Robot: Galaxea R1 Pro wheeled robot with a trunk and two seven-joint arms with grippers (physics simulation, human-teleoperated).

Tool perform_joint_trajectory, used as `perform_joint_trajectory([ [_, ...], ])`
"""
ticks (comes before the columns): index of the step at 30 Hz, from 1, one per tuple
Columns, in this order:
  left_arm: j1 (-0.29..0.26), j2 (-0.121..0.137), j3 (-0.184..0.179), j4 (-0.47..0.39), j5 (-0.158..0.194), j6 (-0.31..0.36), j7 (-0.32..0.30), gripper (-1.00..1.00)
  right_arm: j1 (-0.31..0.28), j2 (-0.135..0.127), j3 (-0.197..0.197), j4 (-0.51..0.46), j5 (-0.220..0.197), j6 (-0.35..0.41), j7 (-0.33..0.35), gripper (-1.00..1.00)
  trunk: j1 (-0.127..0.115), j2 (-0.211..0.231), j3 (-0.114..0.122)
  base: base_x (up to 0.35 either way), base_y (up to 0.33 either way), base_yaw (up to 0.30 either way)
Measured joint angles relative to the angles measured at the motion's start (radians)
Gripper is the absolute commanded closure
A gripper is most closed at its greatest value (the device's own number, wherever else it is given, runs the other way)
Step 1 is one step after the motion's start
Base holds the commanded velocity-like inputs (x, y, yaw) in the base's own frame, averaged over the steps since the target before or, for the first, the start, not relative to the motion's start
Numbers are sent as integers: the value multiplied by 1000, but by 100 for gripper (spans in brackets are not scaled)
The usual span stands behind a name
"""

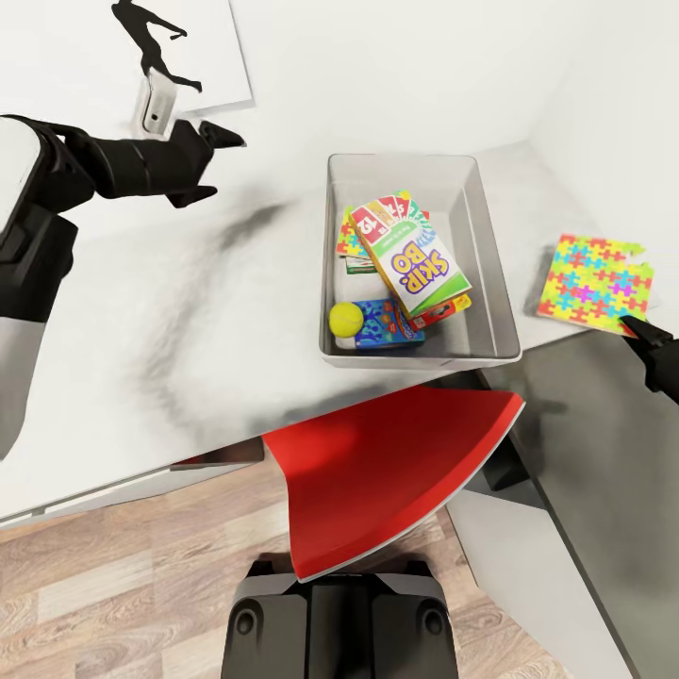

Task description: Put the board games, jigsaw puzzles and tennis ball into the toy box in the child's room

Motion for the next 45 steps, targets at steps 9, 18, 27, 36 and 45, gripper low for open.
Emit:
perform_joint_trajectory([
  [9,0,-4,-16,26,22,0,0,-100,0,-8,0,0,0,5,-132,100,0,0,4,0,0,0],
  [18,0,-4,-18,38,25,0,0,-100,0,-14,0,0,1,7,-161,100,0,0,16,0,0,0],
  [27,0,-4,-19,46,26,0,0,-100,0,-73,-1,0,-4,7,-164,100,0,0,31,0,0,0],
  [36,0,0,-111,48,26,0,0,-100,0,-113,-1,-7,-74,81,-159,100,0,0,45,0,0,0],
  [45,0,2,-171,42,25,0,0,-100,-1,-136,-1,-12,-226,117,-158,100,0,0,60,0,0,0],
])
